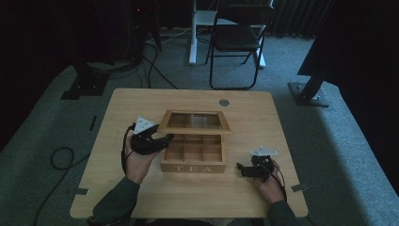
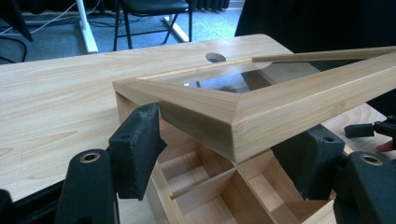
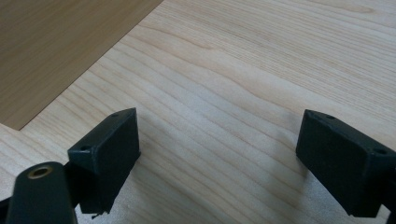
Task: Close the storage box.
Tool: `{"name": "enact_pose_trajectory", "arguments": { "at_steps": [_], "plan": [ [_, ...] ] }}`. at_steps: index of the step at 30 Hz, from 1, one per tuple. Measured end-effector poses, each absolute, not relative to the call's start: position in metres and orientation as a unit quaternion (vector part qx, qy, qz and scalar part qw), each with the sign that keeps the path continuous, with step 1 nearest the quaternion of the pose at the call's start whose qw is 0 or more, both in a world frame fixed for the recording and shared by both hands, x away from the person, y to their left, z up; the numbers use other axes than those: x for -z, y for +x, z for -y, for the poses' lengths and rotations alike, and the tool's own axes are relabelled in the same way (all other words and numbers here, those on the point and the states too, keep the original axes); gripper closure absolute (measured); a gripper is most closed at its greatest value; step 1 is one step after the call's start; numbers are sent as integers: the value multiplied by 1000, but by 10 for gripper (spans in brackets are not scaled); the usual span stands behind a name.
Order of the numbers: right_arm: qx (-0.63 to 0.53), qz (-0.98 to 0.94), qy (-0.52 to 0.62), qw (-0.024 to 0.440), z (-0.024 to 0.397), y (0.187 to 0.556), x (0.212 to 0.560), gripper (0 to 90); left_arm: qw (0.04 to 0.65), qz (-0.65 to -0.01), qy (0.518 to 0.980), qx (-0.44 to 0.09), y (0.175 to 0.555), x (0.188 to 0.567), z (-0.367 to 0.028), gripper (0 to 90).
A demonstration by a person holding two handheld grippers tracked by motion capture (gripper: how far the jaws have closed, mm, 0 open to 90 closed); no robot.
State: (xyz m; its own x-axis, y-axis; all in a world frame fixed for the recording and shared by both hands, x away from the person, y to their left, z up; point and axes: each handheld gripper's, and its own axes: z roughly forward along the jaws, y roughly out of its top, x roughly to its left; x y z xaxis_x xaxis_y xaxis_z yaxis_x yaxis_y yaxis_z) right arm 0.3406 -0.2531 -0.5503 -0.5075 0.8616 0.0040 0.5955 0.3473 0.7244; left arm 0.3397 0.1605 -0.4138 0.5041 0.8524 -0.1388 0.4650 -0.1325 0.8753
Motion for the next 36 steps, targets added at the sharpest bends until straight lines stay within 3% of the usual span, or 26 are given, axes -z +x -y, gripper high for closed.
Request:
{"name": "enact_pose_trajectory", "arguments": {
  "at_steps": [36],
  "plan": [
    [-343,-799,455,194,252,340,550,130,469,-459,730,-189,327,434,-162,332]
  ]
}}
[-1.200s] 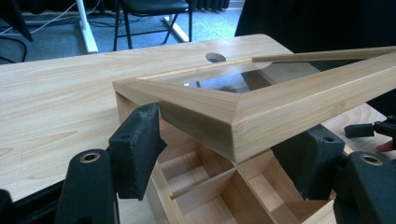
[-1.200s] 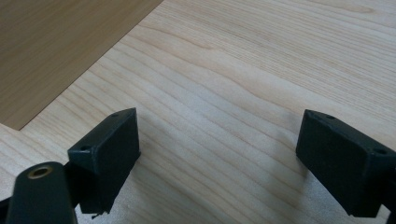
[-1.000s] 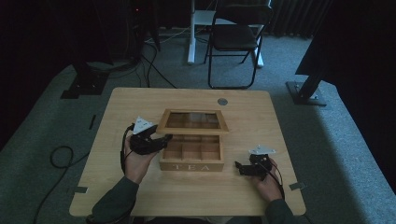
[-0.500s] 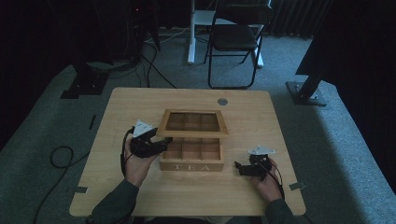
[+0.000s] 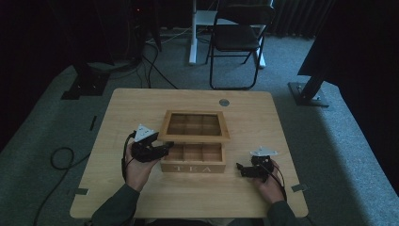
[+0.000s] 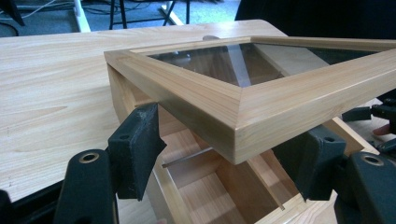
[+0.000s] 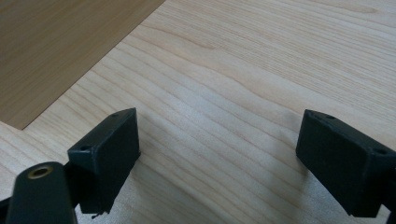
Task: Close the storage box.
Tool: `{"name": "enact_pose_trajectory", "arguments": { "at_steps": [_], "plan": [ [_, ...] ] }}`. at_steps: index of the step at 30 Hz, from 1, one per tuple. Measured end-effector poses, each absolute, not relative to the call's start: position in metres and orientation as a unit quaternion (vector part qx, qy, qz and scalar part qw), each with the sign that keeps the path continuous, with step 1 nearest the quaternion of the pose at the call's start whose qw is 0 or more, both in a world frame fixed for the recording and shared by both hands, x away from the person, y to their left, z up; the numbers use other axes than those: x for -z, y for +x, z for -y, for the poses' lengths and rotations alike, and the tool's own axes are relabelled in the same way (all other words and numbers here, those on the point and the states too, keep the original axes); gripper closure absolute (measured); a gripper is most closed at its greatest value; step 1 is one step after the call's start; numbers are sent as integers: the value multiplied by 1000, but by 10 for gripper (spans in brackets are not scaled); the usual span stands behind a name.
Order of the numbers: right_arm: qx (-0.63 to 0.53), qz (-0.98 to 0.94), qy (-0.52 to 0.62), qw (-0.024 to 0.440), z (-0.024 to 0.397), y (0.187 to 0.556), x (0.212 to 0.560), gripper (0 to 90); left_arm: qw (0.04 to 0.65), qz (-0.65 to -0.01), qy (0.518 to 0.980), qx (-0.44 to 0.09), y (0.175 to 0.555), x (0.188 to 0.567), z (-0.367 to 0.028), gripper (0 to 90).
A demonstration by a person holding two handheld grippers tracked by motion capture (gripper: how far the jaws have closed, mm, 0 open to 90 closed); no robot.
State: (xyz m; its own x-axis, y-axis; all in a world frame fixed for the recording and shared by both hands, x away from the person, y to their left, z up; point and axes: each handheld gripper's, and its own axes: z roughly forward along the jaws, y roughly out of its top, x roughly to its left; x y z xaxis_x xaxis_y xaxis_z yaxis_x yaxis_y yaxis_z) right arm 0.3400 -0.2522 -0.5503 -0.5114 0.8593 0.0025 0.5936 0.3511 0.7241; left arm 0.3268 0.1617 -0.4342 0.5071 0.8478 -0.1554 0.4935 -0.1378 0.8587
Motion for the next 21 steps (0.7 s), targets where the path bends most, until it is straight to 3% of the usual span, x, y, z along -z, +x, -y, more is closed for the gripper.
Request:
{"name": "enact_pose_trajectory", "arguments": {
  "at_steps": [21],
  "plan": [
    [-343,-798,456,193,252,340,550,130,463,-454,737,-189,318,447,-164,331]
  ]
}}
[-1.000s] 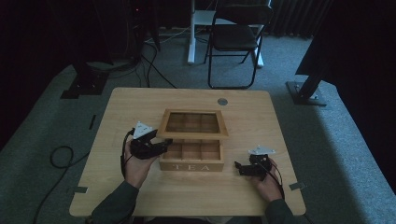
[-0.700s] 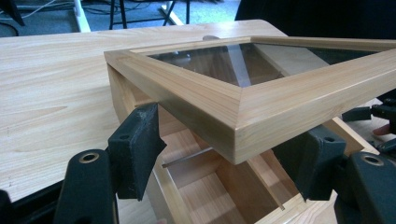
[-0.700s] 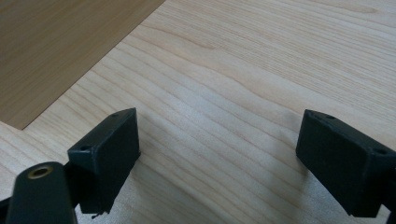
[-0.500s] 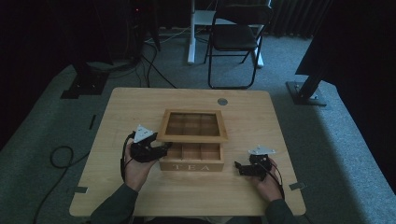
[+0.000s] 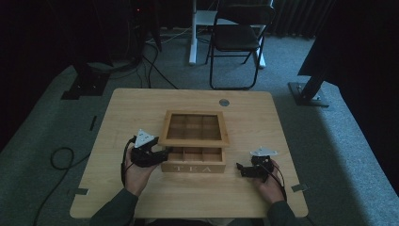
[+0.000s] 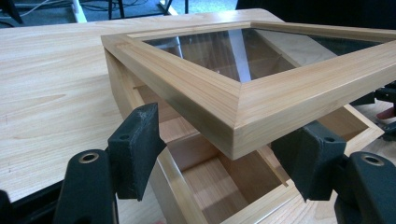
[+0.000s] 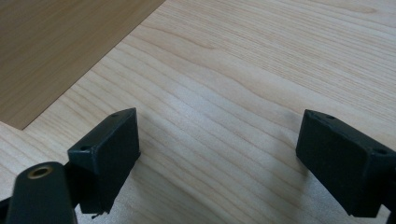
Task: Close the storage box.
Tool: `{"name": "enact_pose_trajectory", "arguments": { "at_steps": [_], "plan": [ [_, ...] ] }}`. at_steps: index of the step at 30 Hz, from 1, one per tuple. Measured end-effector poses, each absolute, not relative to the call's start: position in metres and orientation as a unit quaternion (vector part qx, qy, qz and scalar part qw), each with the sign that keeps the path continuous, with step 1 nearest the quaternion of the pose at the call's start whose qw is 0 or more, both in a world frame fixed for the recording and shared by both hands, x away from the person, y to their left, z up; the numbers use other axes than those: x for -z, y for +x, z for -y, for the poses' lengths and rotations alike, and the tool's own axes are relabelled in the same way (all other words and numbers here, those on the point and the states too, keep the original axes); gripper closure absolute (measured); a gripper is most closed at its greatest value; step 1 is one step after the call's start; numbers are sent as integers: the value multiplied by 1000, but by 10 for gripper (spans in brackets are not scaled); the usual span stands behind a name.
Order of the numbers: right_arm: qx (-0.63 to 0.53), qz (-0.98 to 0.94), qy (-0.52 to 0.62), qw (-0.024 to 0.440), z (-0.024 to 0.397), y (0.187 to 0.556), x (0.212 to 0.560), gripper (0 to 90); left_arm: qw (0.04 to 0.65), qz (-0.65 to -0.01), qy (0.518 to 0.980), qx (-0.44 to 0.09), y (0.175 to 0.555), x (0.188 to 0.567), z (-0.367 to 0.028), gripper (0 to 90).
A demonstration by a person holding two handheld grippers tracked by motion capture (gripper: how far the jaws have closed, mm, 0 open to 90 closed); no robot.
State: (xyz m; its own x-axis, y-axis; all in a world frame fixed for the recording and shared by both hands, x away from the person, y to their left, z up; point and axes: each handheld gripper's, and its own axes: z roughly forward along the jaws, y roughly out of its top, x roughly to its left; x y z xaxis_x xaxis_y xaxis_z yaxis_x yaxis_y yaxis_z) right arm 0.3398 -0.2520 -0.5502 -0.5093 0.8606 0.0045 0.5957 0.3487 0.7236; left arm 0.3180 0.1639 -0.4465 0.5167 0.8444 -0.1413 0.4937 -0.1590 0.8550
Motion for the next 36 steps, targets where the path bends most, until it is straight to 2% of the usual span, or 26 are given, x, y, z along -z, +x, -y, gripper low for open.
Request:
{"name": "enact_pose_trajectory", "arguments": {
  "at_steps": [36],
  "plan": [
    [-343,-799,456,193,252,340,550,130,446,-458,747,-180,309,472,-164,331]
  ]
}}
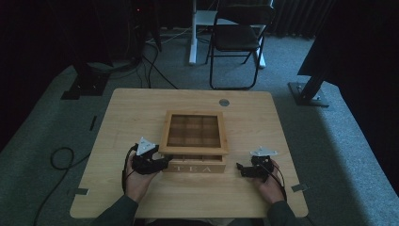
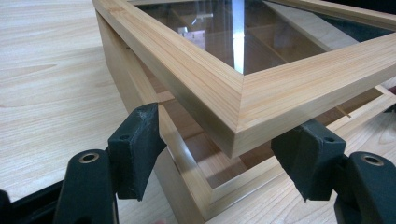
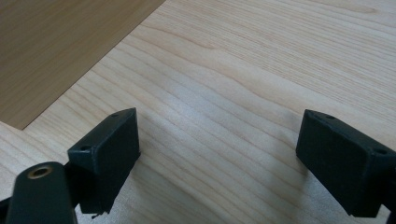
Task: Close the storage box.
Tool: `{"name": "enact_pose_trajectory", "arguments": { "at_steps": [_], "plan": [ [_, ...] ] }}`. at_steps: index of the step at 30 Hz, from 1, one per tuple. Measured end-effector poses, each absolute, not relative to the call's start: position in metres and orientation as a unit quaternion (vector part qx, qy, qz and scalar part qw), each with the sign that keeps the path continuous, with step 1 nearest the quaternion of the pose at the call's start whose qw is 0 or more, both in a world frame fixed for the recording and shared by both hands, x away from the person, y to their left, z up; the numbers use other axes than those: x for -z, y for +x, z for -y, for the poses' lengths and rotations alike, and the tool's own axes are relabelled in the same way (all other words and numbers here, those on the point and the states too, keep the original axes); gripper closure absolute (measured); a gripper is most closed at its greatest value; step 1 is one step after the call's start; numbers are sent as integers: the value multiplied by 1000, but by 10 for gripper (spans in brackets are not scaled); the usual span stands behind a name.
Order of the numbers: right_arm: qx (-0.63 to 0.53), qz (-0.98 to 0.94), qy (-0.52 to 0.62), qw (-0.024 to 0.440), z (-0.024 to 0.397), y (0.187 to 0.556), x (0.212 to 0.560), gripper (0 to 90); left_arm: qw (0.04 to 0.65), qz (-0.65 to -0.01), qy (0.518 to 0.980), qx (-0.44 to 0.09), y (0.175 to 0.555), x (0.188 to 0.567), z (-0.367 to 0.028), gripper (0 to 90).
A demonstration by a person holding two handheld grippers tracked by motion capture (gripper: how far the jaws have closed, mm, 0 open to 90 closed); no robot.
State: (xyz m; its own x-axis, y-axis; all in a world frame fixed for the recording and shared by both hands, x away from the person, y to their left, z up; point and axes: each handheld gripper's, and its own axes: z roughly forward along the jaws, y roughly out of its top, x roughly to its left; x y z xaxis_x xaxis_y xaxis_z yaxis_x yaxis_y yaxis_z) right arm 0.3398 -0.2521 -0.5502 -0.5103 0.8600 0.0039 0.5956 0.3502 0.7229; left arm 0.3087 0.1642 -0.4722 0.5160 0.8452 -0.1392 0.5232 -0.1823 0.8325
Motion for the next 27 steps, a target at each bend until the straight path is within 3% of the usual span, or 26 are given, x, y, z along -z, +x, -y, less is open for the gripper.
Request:
{"name": "enact_pose_trajectory", "arguments": {
  "at_steps": [27],
  "plan": [
    [-343,-798,456,193,252,340,550,130,430,-463,755,-173,302,483,-167,332]
  ]
}}
